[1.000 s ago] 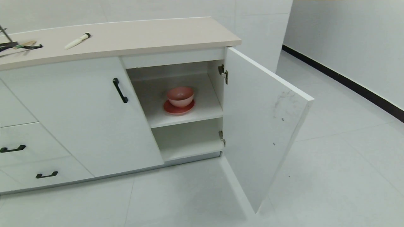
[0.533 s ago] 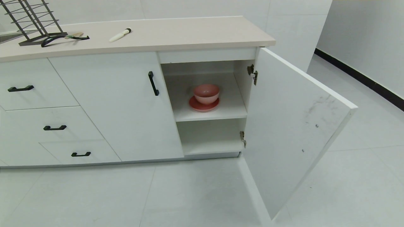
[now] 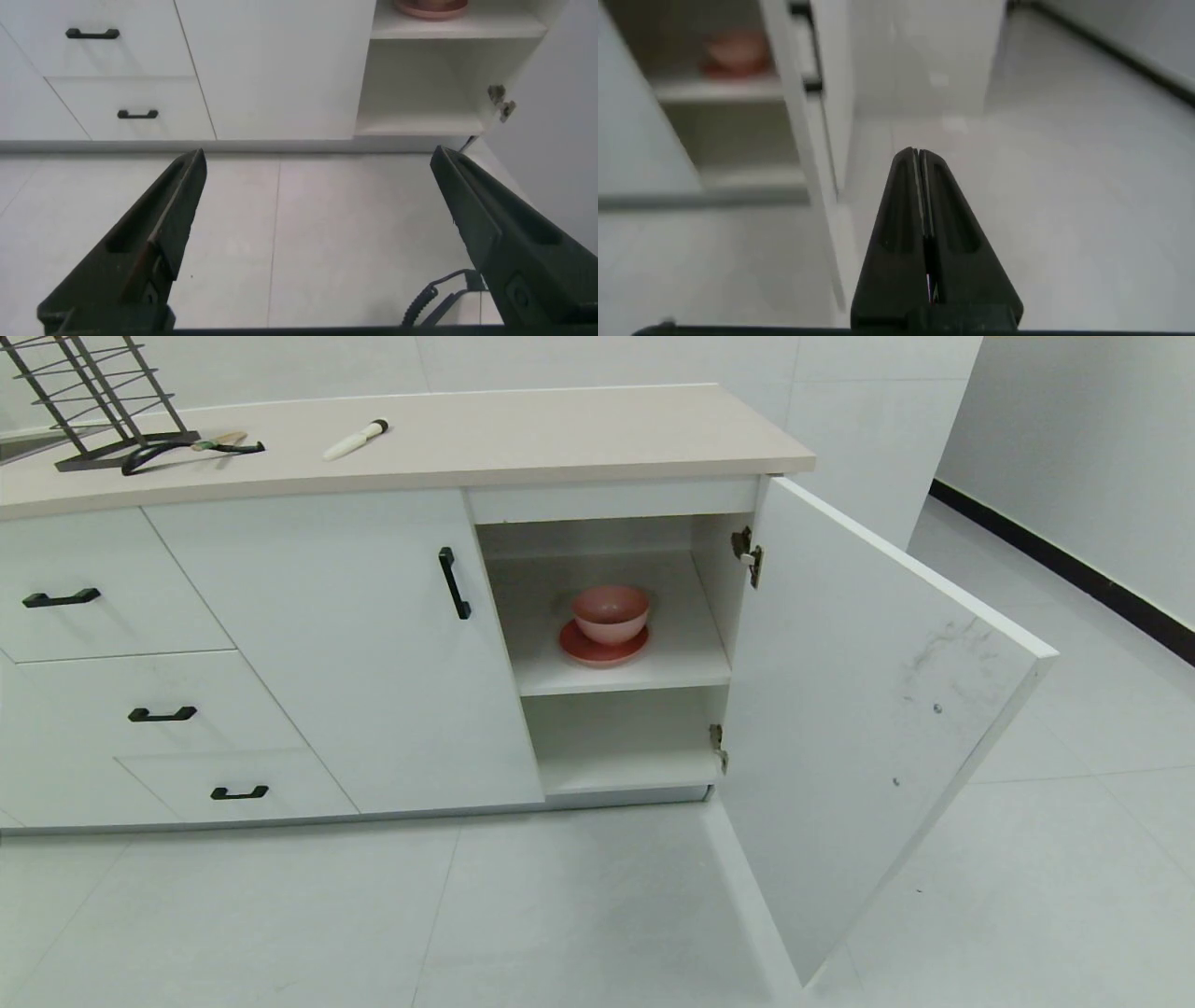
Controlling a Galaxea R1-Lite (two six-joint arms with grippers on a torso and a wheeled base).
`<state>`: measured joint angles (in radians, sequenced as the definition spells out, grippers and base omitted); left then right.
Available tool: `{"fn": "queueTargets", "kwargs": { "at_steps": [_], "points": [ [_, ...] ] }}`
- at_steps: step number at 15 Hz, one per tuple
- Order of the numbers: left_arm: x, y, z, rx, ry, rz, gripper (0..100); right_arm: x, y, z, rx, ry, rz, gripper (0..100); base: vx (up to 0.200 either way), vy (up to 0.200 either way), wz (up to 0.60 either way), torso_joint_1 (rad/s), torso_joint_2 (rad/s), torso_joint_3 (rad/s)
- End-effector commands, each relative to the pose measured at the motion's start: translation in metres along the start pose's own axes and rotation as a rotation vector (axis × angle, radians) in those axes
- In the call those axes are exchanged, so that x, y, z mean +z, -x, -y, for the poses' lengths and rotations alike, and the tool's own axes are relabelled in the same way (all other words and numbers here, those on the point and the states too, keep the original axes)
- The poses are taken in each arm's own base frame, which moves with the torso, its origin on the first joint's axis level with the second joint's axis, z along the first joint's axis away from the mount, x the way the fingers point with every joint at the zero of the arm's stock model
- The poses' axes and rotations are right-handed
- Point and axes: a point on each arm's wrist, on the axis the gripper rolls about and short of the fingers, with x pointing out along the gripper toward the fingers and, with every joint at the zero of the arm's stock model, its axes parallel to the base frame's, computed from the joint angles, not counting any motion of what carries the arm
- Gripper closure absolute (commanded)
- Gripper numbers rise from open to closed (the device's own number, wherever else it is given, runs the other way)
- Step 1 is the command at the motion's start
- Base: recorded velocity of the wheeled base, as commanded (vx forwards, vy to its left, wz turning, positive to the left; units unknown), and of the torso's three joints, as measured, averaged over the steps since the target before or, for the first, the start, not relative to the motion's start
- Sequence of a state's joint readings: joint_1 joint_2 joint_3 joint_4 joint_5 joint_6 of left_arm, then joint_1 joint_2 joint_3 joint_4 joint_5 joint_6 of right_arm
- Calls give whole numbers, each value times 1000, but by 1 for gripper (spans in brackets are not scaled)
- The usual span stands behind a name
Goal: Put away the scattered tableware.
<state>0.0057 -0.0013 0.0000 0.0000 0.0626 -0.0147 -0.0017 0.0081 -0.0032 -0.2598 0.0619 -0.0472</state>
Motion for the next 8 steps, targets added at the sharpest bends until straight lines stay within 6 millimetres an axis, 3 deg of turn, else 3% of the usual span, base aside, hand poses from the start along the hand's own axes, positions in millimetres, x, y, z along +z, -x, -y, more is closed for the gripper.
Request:
{"fn": "queueTargets", "kwargs": {
  "at_steps": [1,3,5,6,8],
  "points": [
    [0,0,0,-1,4,-1,0,14,-13,0,82,10,-47,100,0,0,0,0,0,0],
    [0,0,0,1,10,0,0,40,-45,2,172,-11,-93,100,0,0,0,0,0,0],
    [0,0,0,1,21,0,0,56,-96,0,194,6,-35,100,0,0,0,0,0,0],
    [0,0,0,1,22,0,0,56,-109,0,193,11,-27,100,0,0,0,0,0,0],
    [0,0,0,1,22,0,0,21,-156,-5,228,10,-69,100,0,0,0,0,0,0]
  ]
}}
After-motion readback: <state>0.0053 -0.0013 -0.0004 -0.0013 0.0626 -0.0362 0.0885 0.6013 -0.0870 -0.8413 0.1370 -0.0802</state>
